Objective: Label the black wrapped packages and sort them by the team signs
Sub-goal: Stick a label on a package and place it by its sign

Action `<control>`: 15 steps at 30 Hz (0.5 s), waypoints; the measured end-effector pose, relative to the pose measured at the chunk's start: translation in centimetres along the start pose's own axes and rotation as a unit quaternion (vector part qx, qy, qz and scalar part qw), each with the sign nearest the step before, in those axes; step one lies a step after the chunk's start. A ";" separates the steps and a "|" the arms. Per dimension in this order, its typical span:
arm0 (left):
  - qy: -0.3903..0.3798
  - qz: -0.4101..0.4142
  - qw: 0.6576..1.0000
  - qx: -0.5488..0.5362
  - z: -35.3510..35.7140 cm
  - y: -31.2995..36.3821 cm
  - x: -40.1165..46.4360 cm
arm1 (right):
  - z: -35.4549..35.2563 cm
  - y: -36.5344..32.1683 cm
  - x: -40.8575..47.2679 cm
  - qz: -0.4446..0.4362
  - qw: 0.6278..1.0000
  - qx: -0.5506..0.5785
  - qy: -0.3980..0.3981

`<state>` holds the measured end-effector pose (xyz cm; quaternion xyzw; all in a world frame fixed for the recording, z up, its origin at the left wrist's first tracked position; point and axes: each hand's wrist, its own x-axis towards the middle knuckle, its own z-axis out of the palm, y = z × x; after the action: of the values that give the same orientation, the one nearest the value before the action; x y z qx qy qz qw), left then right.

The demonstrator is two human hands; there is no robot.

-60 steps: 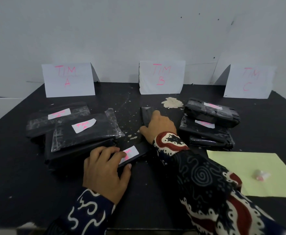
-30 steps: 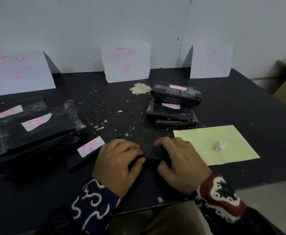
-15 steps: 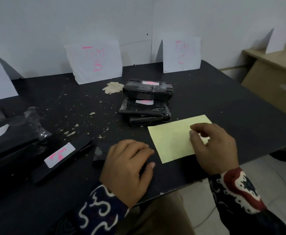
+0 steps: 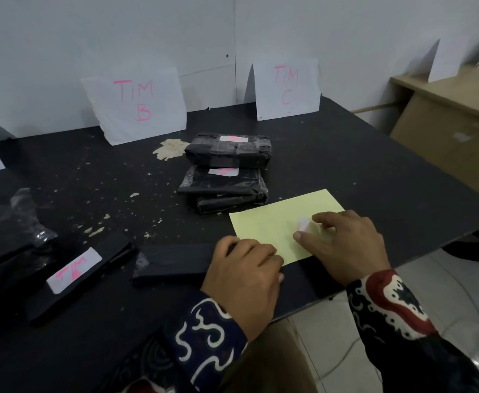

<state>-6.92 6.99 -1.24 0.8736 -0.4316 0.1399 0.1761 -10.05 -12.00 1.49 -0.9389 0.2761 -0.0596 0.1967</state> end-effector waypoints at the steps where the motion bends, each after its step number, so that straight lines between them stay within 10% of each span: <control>1: 0.002 -0.001 1.000 -0.001 0.0 0.1 0.0 | 0.0 0.0 0.0 -0.004 1.000 0.000 0.001; 15: 0.092 0.001 0.995 -0.029 0.3 0.1 -0.2 | 0.1 -1.3 -1.7 -0.073 0.962 0.257 0.060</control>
<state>-7.11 6.96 -1.60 0.8511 -0.4180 0.2077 0.2403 -10.86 -10.08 1.93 -0.8691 0.1936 -0.1987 0.4094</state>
